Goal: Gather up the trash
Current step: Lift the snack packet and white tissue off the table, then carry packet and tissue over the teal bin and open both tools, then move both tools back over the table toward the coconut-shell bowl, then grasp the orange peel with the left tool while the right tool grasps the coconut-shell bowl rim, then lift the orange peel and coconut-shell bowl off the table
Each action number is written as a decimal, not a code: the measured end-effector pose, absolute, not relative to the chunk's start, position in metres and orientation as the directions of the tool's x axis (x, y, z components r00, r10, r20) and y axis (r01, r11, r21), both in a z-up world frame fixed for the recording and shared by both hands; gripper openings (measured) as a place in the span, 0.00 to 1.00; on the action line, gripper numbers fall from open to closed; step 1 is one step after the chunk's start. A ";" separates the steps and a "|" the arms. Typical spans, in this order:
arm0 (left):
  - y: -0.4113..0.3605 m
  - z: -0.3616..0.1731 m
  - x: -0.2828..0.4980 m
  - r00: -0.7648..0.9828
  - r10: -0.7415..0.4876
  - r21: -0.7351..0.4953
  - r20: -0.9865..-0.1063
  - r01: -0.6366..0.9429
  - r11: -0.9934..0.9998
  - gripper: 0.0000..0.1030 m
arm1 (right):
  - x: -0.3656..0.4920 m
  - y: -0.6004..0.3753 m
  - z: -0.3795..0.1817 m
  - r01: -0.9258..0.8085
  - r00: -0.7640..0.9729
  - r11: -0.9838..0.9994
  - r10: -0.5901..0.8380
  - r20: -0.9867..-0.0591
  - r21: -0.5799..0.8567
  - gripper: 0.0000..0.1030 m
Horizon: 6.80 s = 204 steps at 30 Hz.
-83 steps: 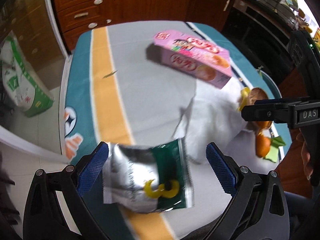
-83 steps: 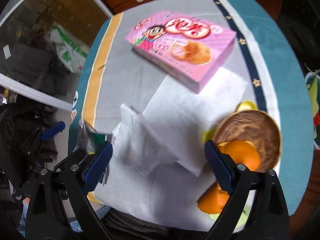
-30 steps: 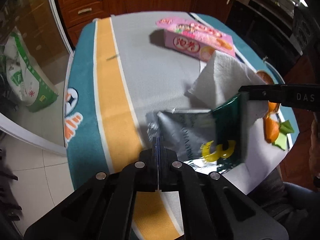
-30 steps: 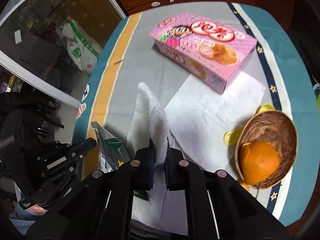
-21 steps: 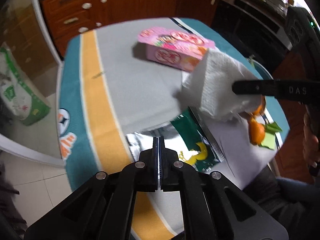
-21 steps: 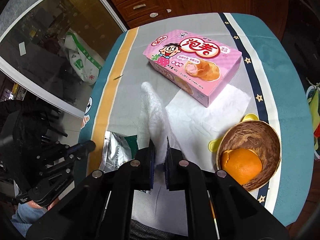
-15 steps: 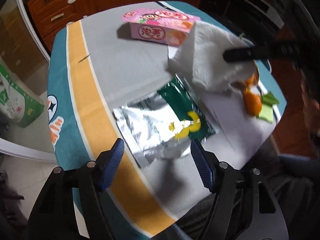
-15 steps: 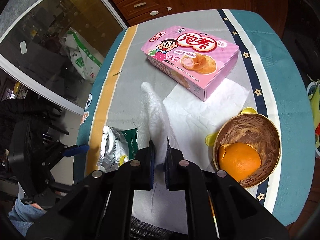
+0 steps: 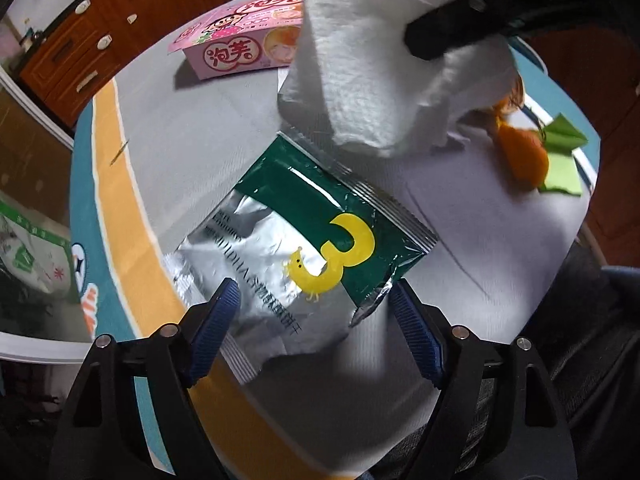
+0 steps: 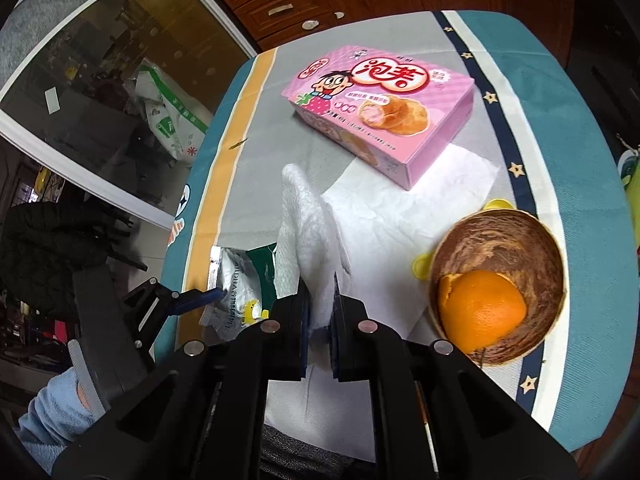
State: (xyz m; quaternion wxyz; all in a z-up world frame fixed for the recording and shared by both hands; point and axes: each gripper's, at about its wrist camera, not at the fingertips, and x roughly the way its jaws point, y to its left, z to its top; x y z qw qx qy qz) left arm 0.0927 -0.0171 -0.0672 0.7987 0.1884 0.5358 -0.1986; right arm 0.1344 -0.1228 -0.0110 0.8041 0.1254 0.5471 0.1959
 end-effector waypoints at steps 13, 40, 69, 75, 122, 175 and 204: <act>-0.006 0.001 0.124 0.408 -0.192 -0.033 -0.893 0.365 0.930 0.02 | 0.140 -0.163 0.016 -0.131 0.427 0.866 0.489 -0.761 0.483 0.08; -0.358 0.039 0.188 0.200 -0.461 -0.153 -0.864 0.769 0.621 0.03 | 0.098 -0.463 0.034 0.314 0.663 0.855 0.113 -0.740 0.412 0.08; -0.486 -0.062 0.249 0.131 -0.327 -0.110 -0.936 0.774 0.624 0.67 | 0.138 -0.578 -0.058 0.535 0.548 0.705 0.129 -0.826 0.465 0.82; -0.471 -0.056 0.240 0.138 -0.326 -0.105 -0.935 0.771 0.628 0.71 | 0.128 -0.568 -0.058 0.546 0.520 0.711 0.127 -0.845 0.443 0.82; -0.175 -0.019 0.145 0.348 -0.347 -0.038 -0.871 0.657 0.753 0.80 | 0.104 -0.301 -0.033 0.264 0.372 0.841 0.364 -0.854 0.473 0.85; -0.168 -0.046 0.159 0.109 -0.491 -0.319 -0.865 0.635 0.703 0.16 | 0.153 -0.291 -0.082 0.248 0.360 0.735 0.534 -0.765 0.631 0.42; -0.136 -0.060 0.161 0.195 -0.379 -0.216 -0.905 0.557 0.802 0.23 | 0.162 -0.242 -0.076 0.135 0.313 0.822 0.494 -0.811 0.553 0.25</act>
